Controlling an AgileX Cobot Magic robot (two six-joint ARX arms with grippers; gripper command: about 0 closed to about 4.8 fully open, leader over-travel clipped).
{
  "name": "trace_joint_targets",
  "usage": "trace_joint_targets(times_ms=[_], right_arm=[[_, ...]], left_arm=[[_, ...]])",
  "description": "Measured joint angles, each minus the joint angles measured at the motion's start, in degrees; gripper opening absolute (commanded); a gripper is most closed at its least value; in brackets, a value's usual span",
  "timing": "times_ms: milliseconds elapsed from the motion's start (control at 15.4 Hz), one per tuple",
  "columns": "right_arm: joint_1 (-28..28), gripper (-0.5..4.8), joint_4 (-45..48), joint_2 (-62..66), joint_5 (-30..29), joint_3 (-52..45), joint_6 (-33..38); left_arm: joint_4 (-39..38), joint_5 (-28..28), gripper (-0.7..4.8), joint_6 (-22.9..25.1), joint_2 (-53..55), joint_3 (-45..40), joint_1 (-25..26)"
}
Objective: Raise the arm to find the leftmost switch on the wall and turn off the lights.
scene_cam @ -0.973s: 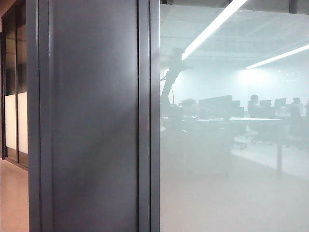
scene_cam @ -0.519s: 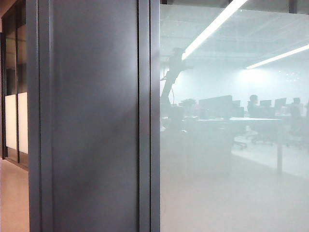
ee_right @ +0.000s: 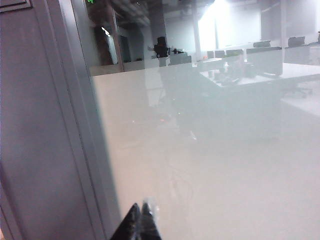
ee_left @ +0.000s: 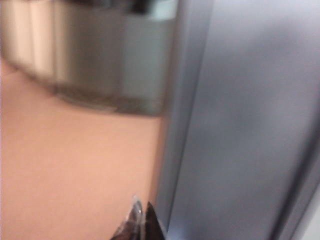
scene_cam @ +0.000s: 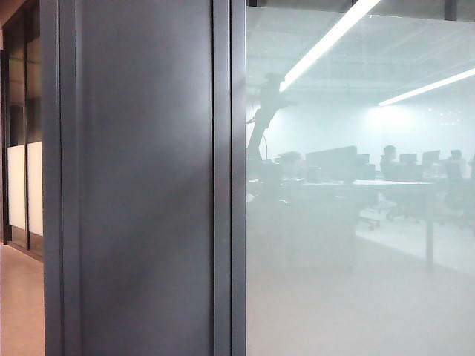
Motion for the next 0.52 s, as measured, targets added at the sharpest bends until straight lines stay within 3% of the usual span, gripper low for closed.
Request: trace_joint_targets(times_ms=[324, 519], right_arm=[[0.00, -0.01, 0.00, -0.02, 0.00, 0.00, 0.00], [0.00, -0.01, 0.00, -0.02, 0.00, 0.00, 0.00]], left_arm=[[8.59, 2.23, -0.05, -4.83, -0.11, -10.69, 0.37], [6.25, 2.23, -0.05, -4.07, -0.11, -11.65, 0.37]])
